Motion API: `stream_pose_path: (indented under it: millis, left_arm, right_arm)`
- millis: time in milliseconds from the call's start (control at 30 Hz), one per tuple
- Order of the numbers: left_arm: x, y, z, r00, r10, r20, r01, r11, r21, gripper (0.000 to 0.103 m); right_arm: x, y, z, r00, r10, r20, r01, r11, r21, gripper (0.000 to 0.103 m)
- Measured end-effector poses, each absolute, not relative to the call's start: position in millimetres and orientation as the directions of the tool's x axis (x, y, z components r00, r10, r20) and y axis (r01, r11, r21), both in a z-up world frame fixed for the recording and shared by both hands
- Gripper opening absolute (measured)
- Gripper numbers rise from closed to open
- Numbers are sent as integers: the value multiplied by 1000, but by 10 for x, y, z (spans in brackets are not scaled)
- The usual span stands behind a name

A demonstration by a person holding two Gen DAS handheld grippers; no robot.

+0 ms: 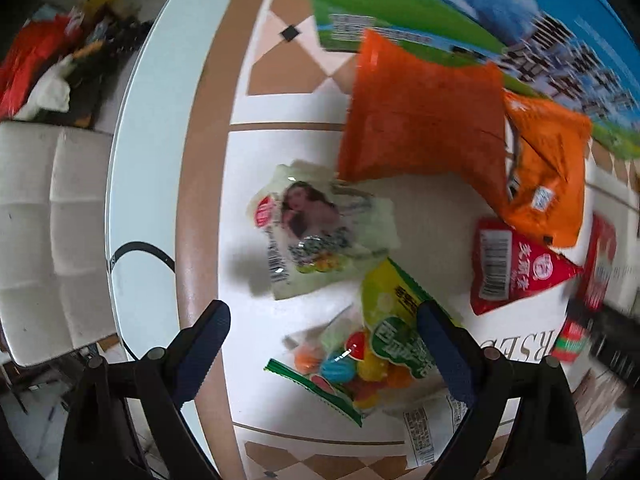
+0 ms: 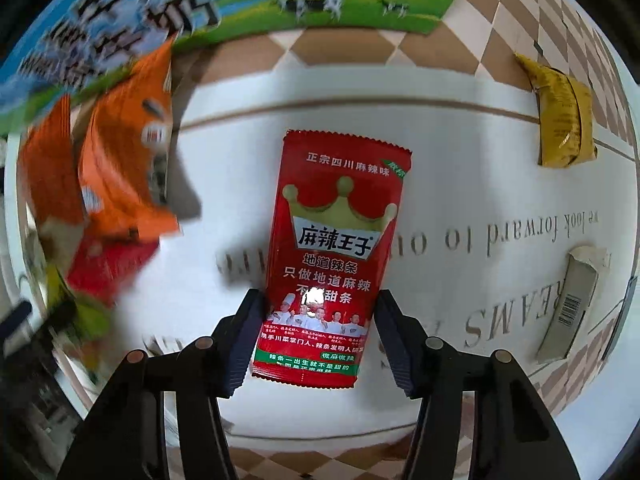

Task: Organize snacks
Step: 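Grasp the red spicy strip packet with the right tool while the left tool grasps the green candy bag, then lower both packets into the box and open both tools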

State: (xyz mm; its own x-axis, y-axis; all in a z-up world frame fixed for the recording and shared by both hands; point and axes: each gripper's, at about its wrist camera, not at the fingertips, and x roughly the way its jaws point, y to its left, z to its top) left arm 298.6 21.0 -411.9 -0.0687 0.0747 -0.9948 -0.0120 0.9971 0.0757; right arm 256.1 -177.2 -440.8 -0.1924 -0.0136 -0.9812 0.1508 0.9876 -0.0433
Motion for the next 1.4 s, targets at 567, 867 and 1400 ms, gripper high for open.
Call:
stream_pose_path:
  millis: [567,867,1400]
  left_arm:
    - [2739,-211,-4150,-45,146,-988,291,948,127,95]
    - [3010,240,-4336,-121,27,-992,46,999,21,80]
    - [2649,93,-4084,-72,8,-997,-56,998,12,43]
  right_arm:
    - [2368,-1855,-4372,-247,21,-969,134,991,-13,69]
    - [2421,-1967,-4342,-223,15,-975,182,983,-26,69]
    - [2403,-1976,-4222,-146,20,-989,177,984,-7,42]
